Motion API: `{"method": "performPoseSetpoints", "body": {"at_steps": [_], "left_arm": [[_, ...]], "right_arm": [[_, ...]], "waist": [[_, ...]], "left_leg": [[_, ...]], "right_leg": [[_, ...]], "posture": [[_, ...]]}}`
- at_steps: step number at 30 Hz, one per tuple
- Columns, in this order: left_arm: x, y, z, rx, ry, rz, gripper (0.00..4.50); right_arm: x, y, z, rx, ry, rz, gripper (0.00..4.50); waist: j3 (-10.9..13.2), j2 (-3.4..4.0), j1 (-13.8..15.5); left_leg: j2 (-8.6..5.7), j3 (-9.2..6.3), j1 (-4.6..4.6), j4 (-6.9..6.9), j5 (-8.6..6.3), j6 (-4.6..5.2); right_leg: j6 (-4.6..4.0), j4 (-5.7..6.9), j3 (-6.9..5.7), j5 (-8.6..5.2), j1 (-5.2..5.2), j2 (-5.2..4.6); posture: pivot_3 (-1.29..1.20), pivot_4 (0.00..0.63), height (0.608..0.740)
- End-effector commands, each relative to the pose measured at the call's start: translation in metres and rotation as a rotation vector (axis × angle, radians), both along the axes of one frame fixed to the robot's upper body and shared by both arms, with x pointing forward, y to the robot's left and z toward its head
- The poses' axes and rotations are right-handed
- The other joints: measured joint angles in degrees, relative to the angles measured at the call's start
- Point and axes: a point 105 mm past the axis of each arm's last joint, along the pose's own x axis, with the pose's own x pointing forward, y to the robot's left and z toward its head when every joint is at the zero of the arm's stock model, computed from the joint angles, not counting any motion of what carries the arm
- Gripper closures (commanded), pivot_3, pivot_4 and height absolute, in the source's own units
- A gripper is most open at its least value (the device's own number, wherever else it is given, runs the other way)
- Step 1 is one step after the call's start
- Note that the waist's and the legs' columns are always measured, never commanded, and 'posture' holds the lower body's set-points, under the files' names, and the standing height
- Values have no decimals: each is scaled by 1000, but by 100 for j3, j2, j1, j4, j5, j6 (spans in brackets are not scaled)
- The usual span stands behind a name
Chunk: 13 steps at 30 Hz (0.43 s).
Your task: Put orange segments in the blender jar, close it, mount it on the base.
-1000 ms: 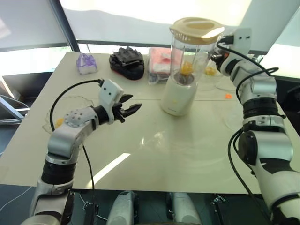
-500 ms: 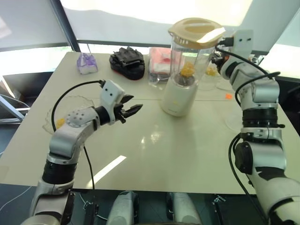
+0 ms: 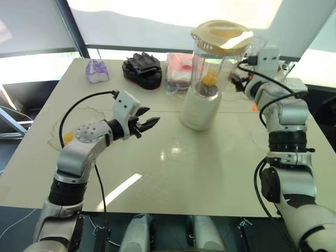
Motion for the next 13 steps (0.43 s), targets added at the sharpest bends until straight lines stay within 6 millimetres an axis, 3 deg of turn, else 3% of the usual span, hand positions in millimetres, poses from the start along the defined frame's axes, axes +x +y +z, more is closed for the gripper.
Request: {"method": "performPoseSetpoints", "body": {"at_steps": [1, 7, 13], "left_arm": [[-1, -3, 11, -9, -53, -5, 1852], [-8, -1, 16, -92, -34, -44, 1852], [-11, 4, 6, -131, 37, -40, 1852]], "right_arm": [[-5, 0, 23, -35, -78, 7, 74], [-38, -11, 11, -138, -44, 2, 74], [-85, -10, -17, -230, -15, 13, 74]], "waist": [[0, 0, -10], [0, 0, 35], [-1, -2, 23]], "left_leg": [[1, -1, 0, -1, 0, 0], [2, -6, -3, -5, 0, 0], [0, -5, -4, -4, -1, 2]], "right_leg": [[0, 0, -1, 0, 0, 1], [0, -4, -5, -1, -1, 1], [1, -8, -3, -1, -1, -1]], "posture": [[0, 150, 740], [0, 150, 740], [0, 150, 740]]}}
